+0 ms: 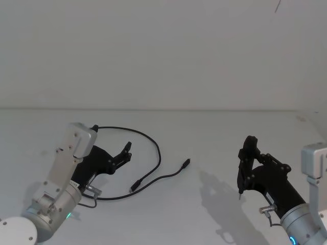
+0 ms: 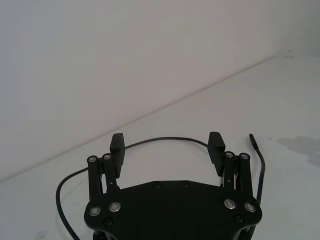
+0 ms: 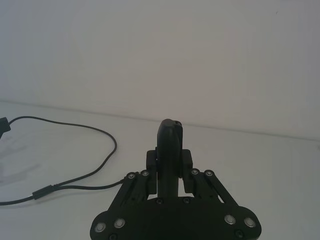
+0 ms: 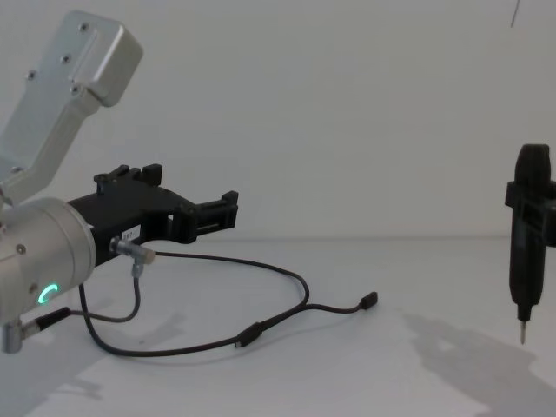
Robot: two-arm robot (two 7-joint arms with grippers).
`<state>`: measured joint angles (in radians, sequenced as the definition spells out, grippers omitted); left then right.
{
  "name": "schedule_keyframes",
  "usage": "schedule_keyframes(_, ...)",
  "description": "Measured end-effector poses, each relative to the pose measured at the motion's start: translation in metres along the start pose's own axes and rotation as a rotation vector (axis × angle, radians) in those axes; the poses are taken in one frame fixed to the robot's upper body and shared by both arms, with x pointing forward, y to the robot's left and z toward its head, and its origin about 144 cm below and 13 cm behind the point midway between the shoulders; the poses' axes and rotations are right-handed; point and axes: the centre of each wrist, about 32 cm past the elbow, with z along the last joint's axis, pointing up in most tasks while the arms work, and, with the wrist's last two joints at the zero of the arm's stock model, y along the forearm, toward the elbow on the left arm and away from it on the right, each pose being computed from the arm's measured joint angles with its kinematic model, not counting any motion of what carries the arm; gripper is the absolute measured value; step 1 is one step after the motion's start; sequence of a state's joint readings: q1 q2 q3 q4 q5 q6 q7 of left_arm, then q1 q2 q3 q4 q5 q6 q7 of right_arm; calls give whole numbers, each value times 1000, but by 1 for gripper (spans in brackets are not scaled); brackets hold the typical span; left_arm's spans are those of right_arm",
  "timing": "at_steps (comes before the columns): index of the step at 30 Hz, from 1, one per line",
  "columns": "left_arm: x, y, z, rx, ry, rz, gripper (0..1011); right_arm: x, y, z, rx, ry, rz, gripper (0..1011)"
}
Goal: Pick up the data cable with the one hand.
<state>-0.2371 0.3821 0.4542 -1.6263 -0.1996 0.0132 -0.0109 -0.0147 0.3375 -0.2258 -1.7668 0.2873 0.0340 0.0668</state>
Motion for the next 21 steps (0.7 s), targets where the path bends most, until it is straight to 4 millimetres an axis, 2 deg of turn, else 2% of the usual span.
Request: schedule_keyframes(21,2,-2,1,-8,6,-28,1001,0,0,0,0,0,0,279)
